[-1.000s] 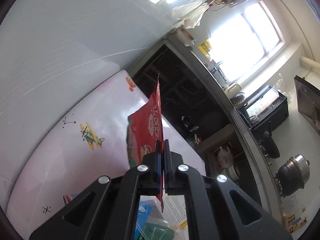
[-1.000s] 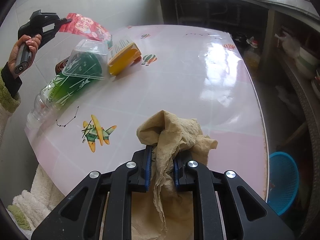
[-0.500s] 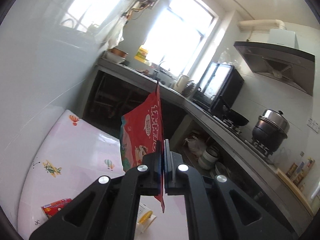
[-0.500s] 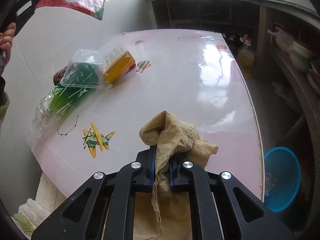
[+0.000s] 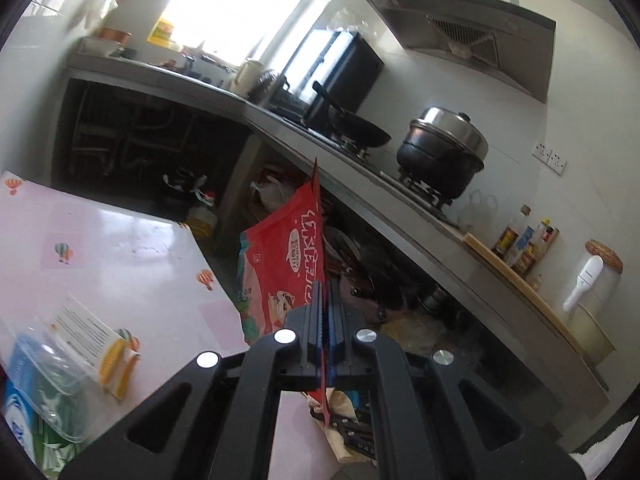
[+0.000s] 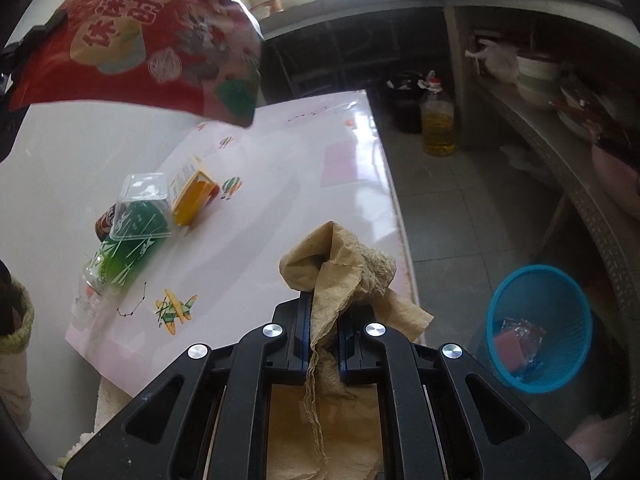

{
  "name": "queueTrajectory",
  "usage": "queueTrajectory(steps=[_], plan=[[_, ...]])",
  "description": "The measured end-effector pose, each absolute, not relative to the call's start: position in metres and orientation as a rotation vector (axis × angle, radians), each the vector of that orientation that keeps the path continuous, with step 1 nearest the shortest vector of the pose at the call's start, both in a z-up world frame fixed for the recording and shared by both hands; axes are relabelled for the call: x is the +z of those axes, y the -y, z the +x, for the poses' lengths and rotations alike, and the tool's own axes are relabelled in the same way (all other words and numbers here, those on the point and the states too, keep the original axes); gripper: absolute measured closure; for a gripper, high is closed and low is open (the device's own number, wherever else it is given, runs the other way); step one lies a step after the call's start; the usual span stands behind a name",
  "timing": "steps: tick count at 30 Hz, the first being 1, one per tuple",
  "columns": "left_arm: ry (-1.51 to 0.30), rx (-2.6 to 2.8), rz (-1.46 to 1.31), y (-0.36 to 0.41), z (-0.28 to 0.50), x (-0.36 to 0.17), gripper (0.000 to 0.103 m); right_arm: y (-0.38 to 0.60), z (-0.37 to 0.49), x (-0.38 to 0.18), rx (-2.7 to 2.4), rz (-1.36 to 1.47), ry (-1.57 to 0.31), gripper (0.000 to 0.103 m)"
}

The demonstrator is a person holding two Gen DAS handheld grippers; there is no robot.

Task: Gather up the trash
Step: 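Carry the red bag and beige cloth over the blue wastebasket and open both tools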

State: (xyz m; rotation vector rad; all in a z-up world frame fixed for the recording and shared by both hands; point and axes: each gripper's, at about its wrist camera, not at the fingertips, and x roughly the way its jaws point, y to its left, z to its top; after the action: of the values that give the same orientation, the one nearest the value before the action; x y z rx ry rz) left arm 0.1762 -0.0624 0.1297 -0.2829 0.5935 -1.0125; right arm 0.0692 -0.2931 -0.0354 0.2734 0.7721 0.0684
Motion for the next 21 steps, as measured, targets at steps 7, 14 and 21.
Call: queueTrajectory(steps=[7,14,21], plan=[[-0.719,-1.152,-0.226,0.16,0.172,0.102,0.102,0.371,0.031,-0.041,-0.101,0.403,-0.731,0.094],[-0.844,-1.213,-0.118,0.252,0.169,0.064,0.102,0.46,-0.011,-0.078,-0.276,0.666,-0.719,0.094],[-1.055,-1.163,0.014,0.337,0.174,0.001,0.102,0.507,-0.017,-0.132,-0.326,0.861,-0.751,0.094]])
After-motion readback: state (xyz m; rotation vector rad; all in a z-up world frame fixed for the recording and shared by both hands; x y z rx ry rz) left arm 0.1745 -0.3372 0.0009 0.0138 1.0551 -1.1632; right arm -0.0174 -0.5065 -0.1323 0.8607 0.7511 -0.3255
